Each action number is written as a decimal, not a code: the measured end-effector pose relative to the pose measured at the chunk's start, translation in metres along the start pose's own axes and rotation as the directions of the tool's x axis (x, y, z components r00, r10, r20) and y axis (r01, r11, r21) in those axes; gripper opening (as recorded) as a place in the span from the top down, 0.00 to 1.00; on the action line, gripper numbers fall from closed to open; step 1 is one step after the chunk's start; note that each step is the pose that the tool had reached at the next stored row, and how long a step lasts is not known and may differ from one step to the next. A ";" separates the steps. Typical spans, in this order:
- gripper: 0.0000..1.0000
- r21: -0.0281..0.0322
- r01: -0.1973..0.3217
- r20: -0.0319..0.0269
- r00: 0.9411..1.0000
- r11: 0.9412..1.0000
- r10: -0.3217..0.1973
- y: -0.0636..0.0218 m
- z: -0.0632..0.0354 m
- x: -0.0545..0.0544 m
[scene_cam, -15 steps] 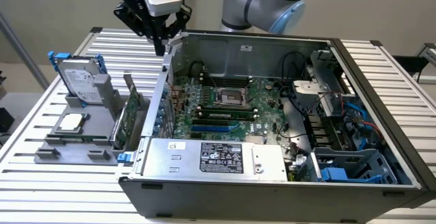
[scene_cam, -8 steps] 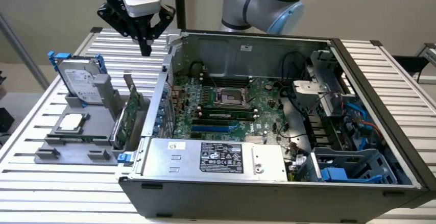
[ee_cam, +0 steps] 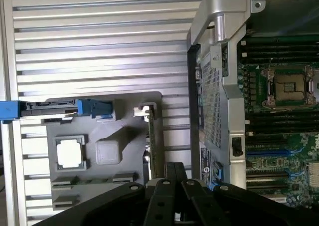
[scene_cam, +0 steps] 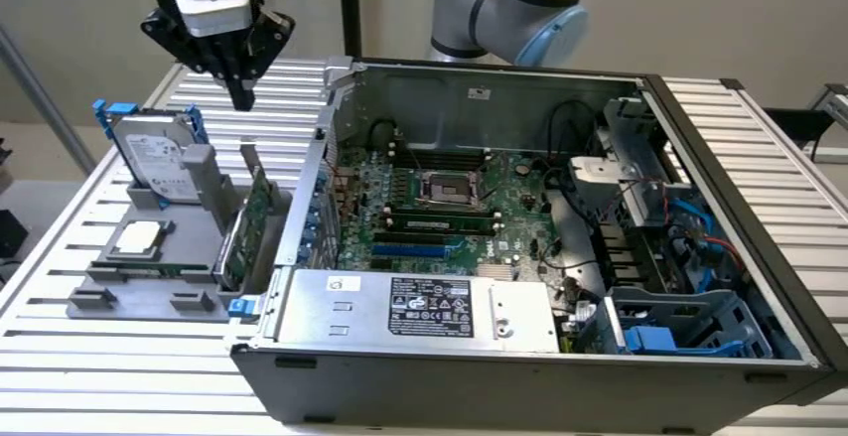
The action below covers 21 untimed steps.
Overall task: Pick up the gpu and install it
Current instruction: 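Reach for the gpu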
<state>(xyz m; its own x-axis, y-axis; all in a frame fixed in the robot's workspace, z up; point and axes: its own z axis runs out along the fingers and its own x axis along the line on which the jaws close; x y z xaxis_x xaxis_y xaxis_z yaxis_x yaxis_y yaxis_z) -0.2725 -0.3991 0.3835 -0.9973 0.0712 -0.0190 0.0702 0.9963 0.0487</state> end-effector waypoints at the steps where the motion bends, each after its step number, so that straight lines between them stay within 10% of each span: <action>1: 0.89 0.000 0.000 0.000 1.000 1.000 0.000 -0.0004 0.0002 0.004; 13: 0.89 0.000 0.000 0.000 1.000 1.000 0.000 -0.0391 -0.0006 0.025; 21: 0.89 0.000 0.000 0.000 1.000 1.000 0.000 -0.0399 -0.0007 0.025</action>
<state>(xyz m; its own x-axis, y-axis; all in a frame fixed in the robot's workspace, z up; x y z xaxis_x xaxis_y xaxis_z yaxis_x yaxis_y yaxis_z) -0.2999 -0.4371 0.3817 -0.9973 0.0712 -0.0189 0.0702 0.9963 0.0487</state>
